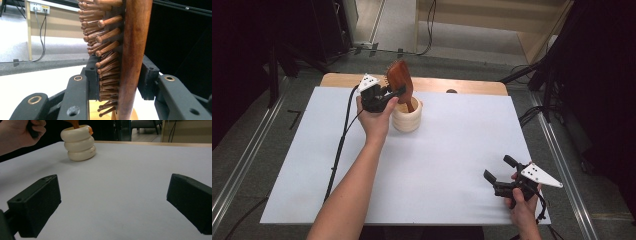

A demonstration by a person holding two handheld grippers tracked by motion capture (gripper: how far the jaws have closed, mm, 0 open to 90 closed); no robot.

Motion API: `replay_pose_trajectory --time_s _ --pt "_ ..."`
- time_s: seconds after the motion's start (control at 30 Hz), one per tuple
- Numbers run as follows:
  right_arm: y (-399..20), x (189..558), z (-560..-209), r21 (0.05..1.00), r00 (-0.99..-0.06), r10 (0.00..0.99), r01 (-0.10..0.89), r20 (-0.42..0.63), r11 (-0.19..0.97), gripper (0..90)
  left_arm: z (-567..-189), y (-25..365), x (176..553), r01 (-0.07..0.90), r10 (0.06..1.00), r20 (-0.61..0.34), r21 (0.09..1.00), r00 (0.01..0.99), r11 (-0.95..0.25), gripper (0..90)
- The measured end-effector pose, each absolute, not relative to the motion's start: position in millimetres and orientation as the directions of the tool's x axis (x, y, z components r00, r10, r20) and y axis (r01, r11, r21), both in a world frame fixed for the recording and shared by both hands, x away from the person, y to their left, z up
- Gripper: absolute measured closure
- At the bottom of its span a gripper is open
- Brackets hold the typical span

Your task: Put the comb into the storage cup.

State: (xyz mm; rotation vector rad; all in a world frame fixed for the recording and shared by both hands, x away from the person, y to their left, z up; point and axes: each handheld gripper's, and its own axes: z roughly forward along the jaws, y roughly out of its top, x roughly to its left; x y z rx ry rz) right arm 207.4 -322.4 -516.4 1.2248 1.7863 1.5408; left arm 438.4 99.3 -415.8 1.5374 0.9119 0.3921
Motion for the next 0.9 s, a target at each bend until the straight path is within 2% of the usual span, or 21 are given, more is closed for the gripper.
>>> replay_pose_trajectory --time_s 0.9 --pt "-321.0 207.6 -516.4 0.949 -0.488 0.853 0.313 0.185 -0.028 0.0 -430.4 101.9 442.7 0.368 0.723 -0.321 0.924 0.611 0.099 60.3"
